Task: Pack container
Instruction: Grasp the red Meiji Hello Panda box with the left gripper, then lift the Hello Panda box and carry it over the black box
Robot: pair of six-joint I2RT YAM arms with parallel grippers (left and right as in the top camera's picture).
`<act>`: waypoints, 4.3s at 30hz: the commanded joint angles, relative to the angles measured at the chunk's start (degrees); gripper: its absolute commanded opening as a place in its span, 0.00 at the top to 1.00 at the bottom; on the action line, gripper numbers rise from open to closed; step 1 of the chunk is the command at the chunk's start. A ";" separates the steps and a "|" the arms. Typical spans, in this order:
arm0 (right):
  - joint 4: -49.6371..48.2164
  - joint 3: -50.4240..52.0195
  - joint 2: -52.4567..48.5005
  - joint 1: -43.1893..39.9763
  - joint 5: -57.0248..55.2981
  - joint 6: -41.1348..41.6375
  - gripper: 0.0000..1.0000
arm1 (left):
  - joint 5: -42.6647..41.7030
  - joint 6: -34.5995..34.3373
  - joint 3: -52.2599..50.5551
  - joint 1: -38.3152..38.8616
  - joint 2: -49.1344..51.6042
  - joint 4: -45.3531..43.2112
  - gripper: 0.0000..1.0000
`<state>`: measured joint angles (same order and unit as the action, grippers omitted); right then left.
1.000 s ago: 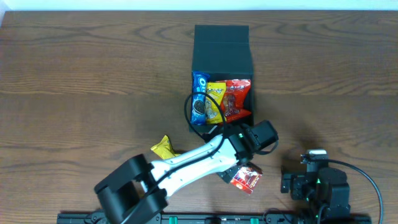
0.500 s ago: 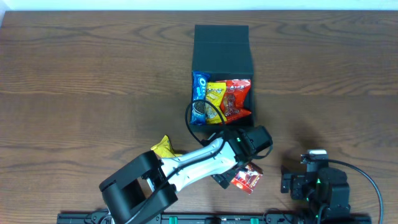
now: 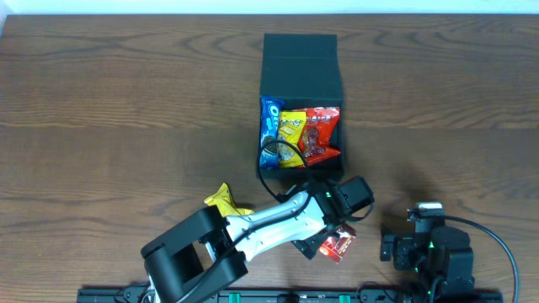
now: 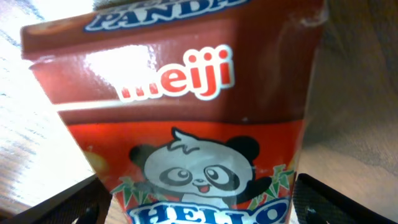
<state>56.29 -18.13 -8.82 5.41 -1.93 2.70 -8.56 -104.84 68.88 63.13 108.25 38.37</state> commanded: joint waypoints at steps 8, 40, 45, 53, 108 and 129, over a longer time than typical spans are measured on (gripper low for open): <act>0.20 0.24 0.42 -0.50 0.04 -0.66 0.01 | 1.66 -0.68 -0.44 0.42 1.05 0.31 0.18; 0.20 0.24 0.42 -0.50 0.07 -0.66 0.01 | 1.44 -0.63 -0.44 0.66 1.05 0.11 0.55; 0.17 0.24 0.42 -0.50 0.07 -0.66 0.01 | 1.44 -0.63 -0.44 0.66 1.05 0.11 0.62; 0.20 0.24 0.42 -0.50 0.07 -0.66 0.01 | 1.46 -0.57 -0.37 0.66 0.92 0.13 0.66; 0.20 0.24 0.42 -0.50 0.04 -0.66 0.01 | 29.38 75.25 30.34 -13.20 -6.25 30.86 0.75; 0.20 0.24 0.42 -0.50 0.07 -0.66 0.01 | 8.13 84.04 30.36 -19.71 3.50 19.08 0.77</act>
<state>56.29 -18.13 -8.82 5.41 -1.91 2.70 2.68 -20.60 98.19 43.59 110.54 57.95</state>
